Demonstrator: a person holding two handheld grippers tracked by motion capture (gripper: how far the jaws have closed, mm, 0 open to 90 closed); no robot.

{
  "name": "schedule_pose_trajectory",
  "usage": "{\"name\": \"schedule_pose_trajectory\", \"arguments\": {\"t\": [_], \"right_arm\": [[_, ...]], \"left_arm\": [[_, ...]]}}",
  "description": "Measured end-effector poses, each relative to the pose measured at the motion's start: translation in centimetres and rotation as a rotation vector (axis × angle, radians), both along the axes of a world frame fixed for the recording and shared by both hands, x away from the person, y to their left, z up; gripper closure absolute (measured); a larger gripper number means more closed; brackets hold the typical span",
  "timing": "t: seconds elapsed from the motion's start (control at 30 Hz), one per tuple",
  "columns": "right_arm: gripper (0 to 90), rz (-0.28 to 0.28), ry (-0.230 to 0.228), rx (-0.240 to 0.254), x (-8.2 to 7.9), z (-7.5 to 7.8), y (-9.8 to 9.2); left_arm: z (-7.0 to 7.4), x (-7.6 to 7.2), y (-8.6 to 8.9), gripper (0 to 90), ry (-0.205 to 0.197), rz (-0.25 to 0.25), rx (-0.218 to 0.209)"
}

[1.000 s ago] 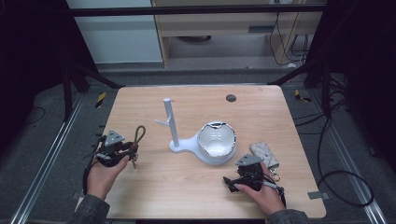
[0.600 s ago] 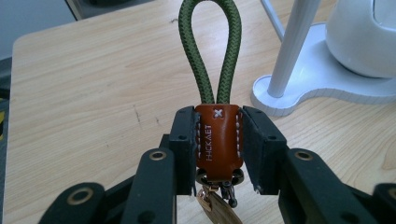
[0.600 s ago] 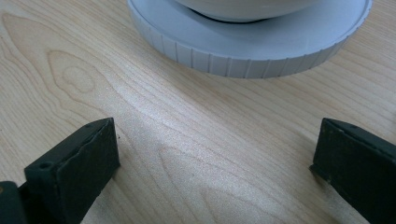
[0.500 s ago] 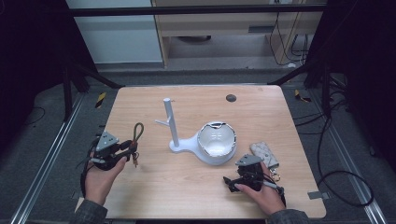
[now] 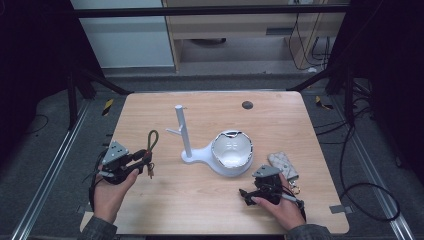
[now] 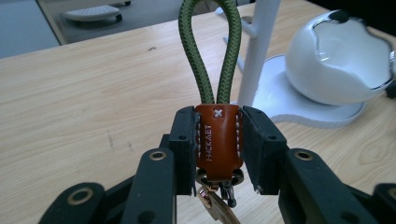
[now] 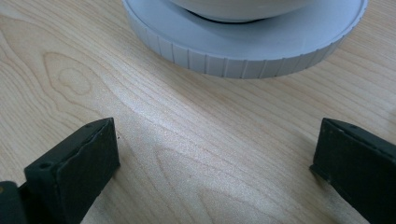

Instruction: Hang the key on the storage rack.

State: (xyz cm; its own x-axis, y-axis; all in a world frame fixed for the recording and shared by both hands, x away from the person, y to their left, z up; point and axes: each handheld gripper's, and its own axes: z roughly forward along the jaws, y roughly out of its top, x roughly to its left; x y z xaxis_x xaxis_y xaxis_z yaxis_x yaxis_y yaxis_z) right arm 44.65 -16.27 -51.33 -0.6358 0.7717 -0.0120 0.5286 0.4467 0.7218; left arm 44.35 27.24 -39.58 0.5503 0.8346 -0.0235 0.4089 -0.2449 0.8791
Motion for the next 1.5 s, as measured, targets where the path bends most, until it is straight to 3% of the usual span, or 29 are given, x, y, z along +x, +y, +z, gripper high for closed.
{"name": "schedule_pose_trajectory", "arguments": {"t": [0.63, 1.13, 1.5], "right_arm": [[0.2, 0.000, -0.001, 0.000, 0.0, 0.0, 0.0], [0.2, 0.001, -0.004, -0.003, 0.0, 0.0, 0.0], [0.2, 0.001, -0.004, -0.003, 0.0, 0.0, 0.0]], "left_arm": [[1.9, -1.7, -2.5, 66.2, -0.082, -0.061, -0.044], [2.6, -1.1, -4.7, 66.1, -0.091, -0.097, -0.050], [2.1, -0.3, -5.8, 66.1, -0.076, -0.106, -0.031]]}}
